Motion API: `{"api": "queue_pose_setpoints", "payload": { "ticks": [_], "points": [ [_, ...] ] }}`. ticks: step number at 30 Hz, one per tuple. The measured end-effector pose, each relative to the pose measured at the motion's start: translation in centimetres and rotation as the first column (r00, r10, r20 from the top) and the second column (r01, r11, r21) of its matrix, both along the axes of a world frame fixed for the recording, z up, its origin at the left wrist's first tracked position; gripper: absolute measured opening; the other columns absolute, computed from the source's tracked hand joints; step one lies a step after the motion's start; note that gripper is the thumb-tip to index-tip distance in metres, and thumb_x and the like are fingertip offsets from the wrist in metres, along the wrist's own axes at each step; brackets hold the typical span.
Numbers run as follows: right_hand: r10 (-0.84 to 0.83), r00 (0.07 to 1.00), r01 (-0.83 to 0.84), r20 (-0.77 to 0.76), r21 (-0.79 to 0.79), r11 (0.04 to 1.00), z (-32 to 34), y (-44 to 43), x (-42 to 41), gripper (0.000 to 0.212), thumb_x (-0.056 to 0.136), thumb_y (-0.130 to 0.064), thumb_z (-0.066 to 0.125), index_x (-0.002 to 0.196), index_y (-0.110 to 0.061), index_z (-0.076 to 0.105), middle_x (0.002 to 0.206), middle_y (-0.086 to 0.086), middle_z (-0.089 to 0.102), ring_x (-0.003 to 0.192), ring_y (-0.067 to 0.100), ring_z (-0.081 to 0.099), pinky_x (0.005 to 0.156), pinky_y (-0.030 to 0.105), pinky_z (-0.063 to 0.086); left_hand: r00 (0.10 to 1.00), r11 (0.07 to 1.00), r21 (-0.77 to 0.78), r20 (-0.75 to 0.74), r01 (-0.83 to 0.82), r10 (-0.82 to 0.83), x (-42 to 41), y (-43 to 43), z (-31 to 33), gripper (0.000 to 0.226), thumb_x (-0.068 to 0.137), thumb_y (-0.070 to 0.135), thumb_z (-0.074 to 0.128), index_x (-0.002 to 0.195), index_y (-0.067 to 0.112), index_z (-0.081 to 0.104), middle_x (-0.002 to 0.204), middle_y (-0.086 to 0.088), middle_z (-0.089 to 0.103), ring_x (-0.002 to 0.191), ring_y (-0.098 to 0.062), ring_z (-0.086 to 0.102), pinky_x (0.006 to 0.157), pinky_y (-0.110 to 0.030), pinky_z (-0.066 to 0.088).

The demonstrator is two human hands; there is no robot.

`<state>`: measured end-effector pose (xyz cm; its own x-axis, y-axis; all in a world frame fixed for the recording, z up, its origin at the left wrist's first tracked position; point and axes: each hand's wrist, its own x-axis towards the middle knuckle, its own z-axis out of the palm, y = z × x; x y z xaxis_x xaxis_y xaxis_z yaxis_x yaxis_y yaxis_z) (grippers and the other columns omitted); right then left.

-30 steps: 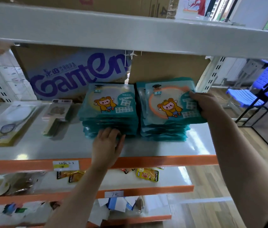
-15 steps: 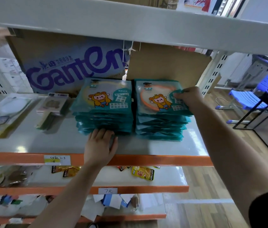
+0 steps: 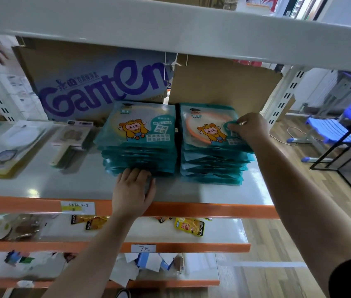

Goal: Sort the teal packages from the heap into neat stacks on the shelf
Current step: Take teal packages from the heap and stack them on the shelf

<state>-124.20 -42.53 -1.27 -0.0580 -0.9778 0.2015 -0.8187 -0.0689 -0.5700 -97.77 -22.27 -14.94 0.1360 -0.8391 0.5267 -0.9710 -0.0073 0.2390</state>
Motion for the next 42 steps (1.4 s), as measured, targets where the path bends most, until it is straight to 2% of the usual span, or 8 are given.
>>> {"api": "queue_pose_setpoints", "payload": {
  "ticks": [3,9,12,18,22,28,40,42],
  "points": [
    [0.043,0.999,-0.044,-0.027,-0.061,0.997,-0.4,0.7,0.2,0.032,0.085,-0.033,0.071,0.108,-0.011,0.072,0.112,0.007,0.069,0.093,0.021,0.060,0.074,0.034,0.051,1.000,1.000,0.006,-0.010,0.000,0.001,0.1,0.1,0.1,0.036,0.092,0.038,0.042,0.091,0.011,0.067,0.087,-0.005,0.066,0.082,-0.027,0.059,0.074,-0.035,0.047],
    [0.150,0.988,-0.142,0.030,-0.193,0.971,-0.1,3.9,2.5,0.023,0.088,-0.023,0.063,0.106,-0.014,0.073,0.109,0.003,0.070,0.103,0.024,0.060,0.091,0.039,0.049,0.996,0.999,0.036,-0.091,0.017,-0.014,0.4,0.6,0.7,0.038,0.094,0.040,0.040,0.101,0.015,0.068,0.100,-0.002,0.067,0.096,-0.024,0.059,0.087,-0.035,0.042],
    [0.279,0.956,-0.259,0.090,-0.190,0.947,0.2,6.4,5.4,0.023,0.089,-0.022,0.064,0.111,-0.016,0.070,0.111,-0.002,0.067,0.099,0.013,0.061,0.087,0.028,0.049,0.991,1.000,0.021,-0.133,-0.020,0.023,1.7,2.3,1.1,0.034,0.095,0.041,0.040,0.104,0.020,0.065,0.105,0.001,0.065,0.100,-0.019,0.057,0.089,-0.029,0.036],
    [0.532,0.805,-0.482,0.263,-0.231,0.845,-0.4,13.3,14.4,0.012,0.091,-0.015,0.063,0.099,-0.020,0.071,0.088,-0.018,0.064,0.079,-0.011,0.059,0.071,0.002,0.041,0.967,0.977,0.004,-0.142,-0.212,0.210,7.4,6.7,2.9,0.037,0.096,0.040,0.038,0.104,0.019,0.066,0.104,-0.002,0.066,0.095,-0.024,0.061,0.080,-0.033,0.038],
    [0.638,0.686,-0.603,0.351,-0.218,0.768,-1.6,17.1,21.2,0.009,0.091,-0.014,0.063,0.095,-0.019,0.070,0.087,-0.014,0.066,0.079,-0.007,0.060,0.069,0.005,0.042,0.928,0.941,0.019,-0.158,-0.338,0.337,12.9,10.6,3.8,0.038,0.095,0.041,0.038,0.106,0.017,0.066,0.104,-0.005,0.066,0.096,-0.030,0.060,0.079,-0.040,0.045],
    [0.631,0.626,-0.659,0.458,-0.122,0.742,-3.5,22.9,32.5,0.010,0.089,-0.014,0.065,0.096,-0.020,0.069,0.085,-0.014,0.066,0.074,-0.010,0.058,0.066,0.005,0.042,0.870,0.877,0.102,-0.111,-0.470,0.480,22.5,17.3,4.9,0.046,0.093,0.046,0.032,0.111,0.020,0.065,0.111,-0.002,0.065,0.102,-0.028,0.060,0.087,-0.044,0.044],
    [0.603,0.598,-0.678,0.528,-0.069,0.732,-5.3,32.7,52.1,0.014,0.093,-0.026,0.061,0.105,-0.027,0.067,0.099,-0.016,0.065,0.092,-0.004,0.059,0.075,0.008,0.046,0.857,0.860,0.103,-0.088,-0.499,0.508,41.7,28.6,6.0,0.045,0.093,0.044,0.033,0.115,0.020,0.064,0.112,-0.001,0.064,0.105,-0.027,0.057,0.087,-0.042,0.042],
    [0.591,0.596,-0.676,0.544,-0.058,0.735,-5.8,33.3,54.7,0.011,0.092,-0.026,0.062,0.102,-0.029,0.066,0.099,-0.012,0.066,0.092,0.000,0.061,0.080,0.016,0.051,0.856,0.861,0.091,-0.099,-0.501,0.508,44.0,29.4,6.0,0.046,0.093,0.045,0.032,0.114,0.020,0.064,0.112,-0.001,0.064,0.104,-0.026,0.058,0.086,-0.041,0.041]
  ]
}}
